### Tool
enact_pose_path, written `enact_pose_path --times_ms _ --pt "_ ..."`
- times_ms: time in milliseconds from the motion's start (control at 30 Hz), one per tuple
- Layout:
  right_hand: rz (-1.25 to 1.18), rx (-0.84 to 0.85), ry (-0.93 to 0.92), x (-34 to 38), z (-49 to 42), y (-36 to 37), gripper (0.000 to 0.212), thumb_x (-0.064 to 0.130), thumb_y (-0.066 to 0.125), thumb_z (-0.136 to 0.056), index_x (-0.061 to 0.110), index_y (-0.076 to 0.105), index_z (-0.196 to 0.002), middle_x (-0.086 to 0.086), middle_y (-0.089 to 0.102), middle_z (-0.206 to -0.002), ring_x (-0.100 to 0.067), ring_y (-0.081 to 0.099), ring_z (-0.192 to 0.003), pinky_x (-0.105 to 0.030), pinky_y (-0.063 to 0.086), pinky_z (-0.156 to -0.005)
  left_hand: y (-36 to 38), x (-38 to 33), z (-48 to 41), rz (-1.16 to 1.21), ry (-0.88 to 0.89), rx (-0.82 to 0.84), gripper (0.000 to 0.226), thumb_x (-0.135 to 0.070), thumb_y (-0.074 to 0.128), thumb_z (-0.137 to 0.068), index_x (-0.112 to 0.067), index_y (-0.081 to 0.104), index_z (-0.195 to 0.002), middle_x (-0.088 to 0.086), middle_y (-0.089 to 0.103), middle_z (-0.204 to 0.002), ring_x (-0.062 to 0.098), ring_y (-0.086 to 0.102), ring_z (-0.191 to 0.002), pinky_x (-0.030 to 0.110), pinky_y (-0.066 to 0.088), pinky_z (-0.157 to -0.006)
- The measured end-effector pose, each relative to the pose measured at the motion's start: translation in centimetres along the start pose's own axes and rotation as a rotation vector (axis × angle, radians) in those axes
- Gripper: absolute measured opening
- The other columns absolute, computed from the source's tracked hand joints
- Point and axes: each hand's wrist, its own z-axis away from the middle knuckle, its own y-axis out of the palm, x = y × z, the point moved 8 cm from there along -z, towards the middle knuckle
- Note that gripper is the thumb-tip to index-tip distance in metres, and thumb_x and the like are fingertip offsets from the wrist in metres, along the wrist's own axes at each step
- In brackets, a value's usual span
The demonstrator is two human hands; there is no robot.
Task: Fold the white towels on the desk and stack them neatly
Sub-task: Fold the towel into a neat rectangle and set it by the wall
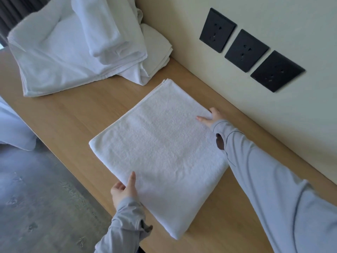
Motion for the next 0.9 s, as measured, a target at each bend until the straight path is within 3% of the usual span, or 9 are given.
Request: enact_pose_path --times_ms 67,200,300,433,567,700,767,833,900 --pt "-0.011 0.049 0.041 0.3 -0.6 0.2 0.088 0.058 0.062 -0.078 0.007 0.027 -0.142 -0.012 0.038 -0.143 -0.029 0.042 -0.128 -0.038 0.037 -0.101 0.6 -0.1 -0.9 -0.025 -0.063 0.024 0.039 -0.039 0.066 -0.083 -0.006 0.051 -0.068 0.004 0.048 -0.06 0.02 0.044 -0.053 0.03 0.037 -0.057" --pt "0.081 0.113 0.042 1.0 -1.0 -0.1 0.096 0.056 0.063 -0.079 0.005 0.016 -0.147 -0.012 0.022 -0.154 -0.028 0.025 -0.14 -0.039 0.026 -0.111 1.7 -0.8 -1.0 0.021 -0.048 0.039 0.045 -0.05 0.057 -0.085 -0.006 0.055 -0.088 0.005 0.055 -0.073 0.027 0.054 -0.071 0.036 0.042 -0.072" --pt "0.121 0.118 -0.012 1.8 0.3 -1.2 0.095 0.055 0.063 -0.079 0.003 0.019 -0.146 -0.013 0.023 -0.154 -0.027 0.027 -0.139 -0.037 0.027 -0.11 1.1 -2.0 -0.6 0.01 0.121 0.003 0.041 -0.052 0.052 -0.087 -0.012 0.057 -0.079 0.002 0.059 -0.074 0.024 0.058 -0.071 0.033 0.045 -0.07" --pt "0.165 -0.04 -0.042 0.9 5.1 -4.4 0.081 0.062 0.062 -0.075 0.002 0.046 -0.126 -0.013 0.051 -0.129 -0.027 0.05 -0.113 -0.033 0.041 -0.086 0.1 -6.3 -0.4 -0.137 0.311 0.018 0.042 -0.051 0.053 -0.087 -0.011 0.056 -0.072 0.003 0.057 -0.067 0.023 0.055 -0.064 0.03 0.04 -0.059" --pt "-0.035 -0.196 0.138 -5.5 13.6 -5.7 0.062 0.063 0.063 -0.074 0.003 0.055 -0.091 -0.012 0.059 -0.096 -0.027 0.054 -0.084 -0.035 0.044 -0.071 2.7 -12.8 -0.5 -0.439 0.551 0.145 0.046 -0.048 0.06 -0.084 -0.006 0.054 -0.067 0.012 0.057 -0.069 0.033 0.057 -0.073 0.033 0.04 -0.066" --pt "-0.368 -0.303 0.435 -14.1 22.9 -2.2 0.054 0.061 0.066 -0.073 0.011 0.06 -0.094 -0.01 0.064 -0.098 -0.031 0.06 -0.094 -0.038 0.048 -0.081 10.3 -14.6 0.0 -0.764 0.671 0.4 0.046 -0.055 0.064 -0.077 -0.009 0.062 -0.079 0.012 0.065 -0.078 0.033 0.061 -0.078 0.033 0.045 -0.07" --pt "-0.554 -0.333 0.566 -17.3 26.6 1.1 0.042 0.056 0.069 -0.073 0.019 0.056 -0.088 -0.006 0.064 -0.092 -0.029 0.062 -0.085 -0.043 0.051 -0.08 14.1 -13.0 0.8 -0.922 0.707 0.528 0.041 -0.053 0.063 -0.079 -0.013 0.065 -0.085 0.008 0.065 -0.08 0.031 0.06 -0.077 0.03 0.044 -0.067" --pt "-0.562 -0.317 0.704 -20.0 29.0 4.1 0.049 0.049 0.065 -0.08 0.007 0.055 -0.103 -0.015 0.062 -0.101 -0.033 0.06 -0.091 -0.048 0.049 -0.085 16.4 -11.2 1.7 -1.046 0.79 0.531 0.039 -0.045 0.061 -0.084 -0.009 0.064 -0.099 0.012 0.061 -0.096 0.033 0.057 -0.088 0.032 0.044 -0.074" --pt "-0.373 -0.375 0.768 -21.5 30.2 5.1 0.055 0.042 0.056 -0.089 -0.004 0.048 -0.118 -0.025 0.056 -0.115 -0.039 0.054 -0.102 -0.048 0.044 -0.089 16.9 -10.2 2.7 -1.06 0.958 0.398 0.045 -0.034 0.058 -0.088 -0.005 0.052 -0.122 0.02 0.047 -0.123 0.037 0.048 -0.11 0.04 0.039 -0.093"
